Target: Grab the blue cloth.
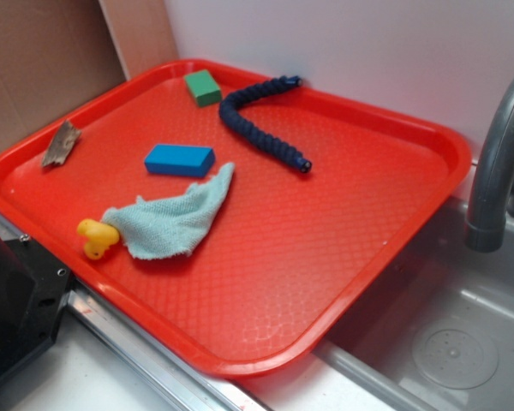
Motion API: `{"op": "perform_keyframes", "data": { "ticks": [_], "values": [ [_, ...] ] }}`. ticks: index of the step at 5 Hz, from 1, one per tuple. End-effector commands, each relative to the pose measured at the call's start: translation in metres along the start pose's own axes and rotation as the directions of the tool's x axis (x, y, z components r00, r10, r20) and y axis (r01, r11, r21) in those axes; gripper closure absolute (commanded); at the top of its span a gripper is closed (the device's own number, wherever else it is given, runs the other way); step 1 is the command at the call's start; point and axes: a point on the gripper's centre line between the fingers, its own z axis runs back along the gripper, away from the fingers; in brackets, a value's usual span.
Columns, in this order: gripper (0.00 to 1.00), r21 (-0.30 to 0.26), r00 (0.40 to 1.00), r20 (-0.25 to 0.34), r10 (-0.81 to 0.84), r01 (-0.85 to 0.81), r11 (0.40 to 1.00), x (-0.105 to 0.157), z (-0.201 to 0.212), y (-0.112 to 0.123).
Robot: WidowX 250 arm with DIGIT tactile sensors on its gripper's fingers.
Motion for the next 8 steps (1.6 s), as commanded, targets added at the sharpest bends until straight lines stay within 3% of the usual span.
{"op": "perform_keyframes", "data": {
  "ticks": [1,2,3,4,7,8],
  "values": [
    [0.00,0.000,1.000,0.000,0.000,0.000,1.000,0.000,0.000,0.000],
    [0.00,0.063,0.984,-0.008,-0.179,0.179,0.982,0.024,-0.052,0.006],
    [0.00,0.116,0.916,0.079,-0.394,0.384,0.916,0.030,-0.100,-0.006],
    [0.00,0.009,0.872,0.080,-0.483,0.484,0.875,0.017,-0.146,-0.017],
    [0.00,-0.038,0.820,-0.006,-0.572,0.571,0.820,0.017,-0.203,-0.029],
    [0.00,-0.061,0.787,-0.064,-0.613,0.610,0.790,0.020,-0.222,-0.036]
  ]
}}
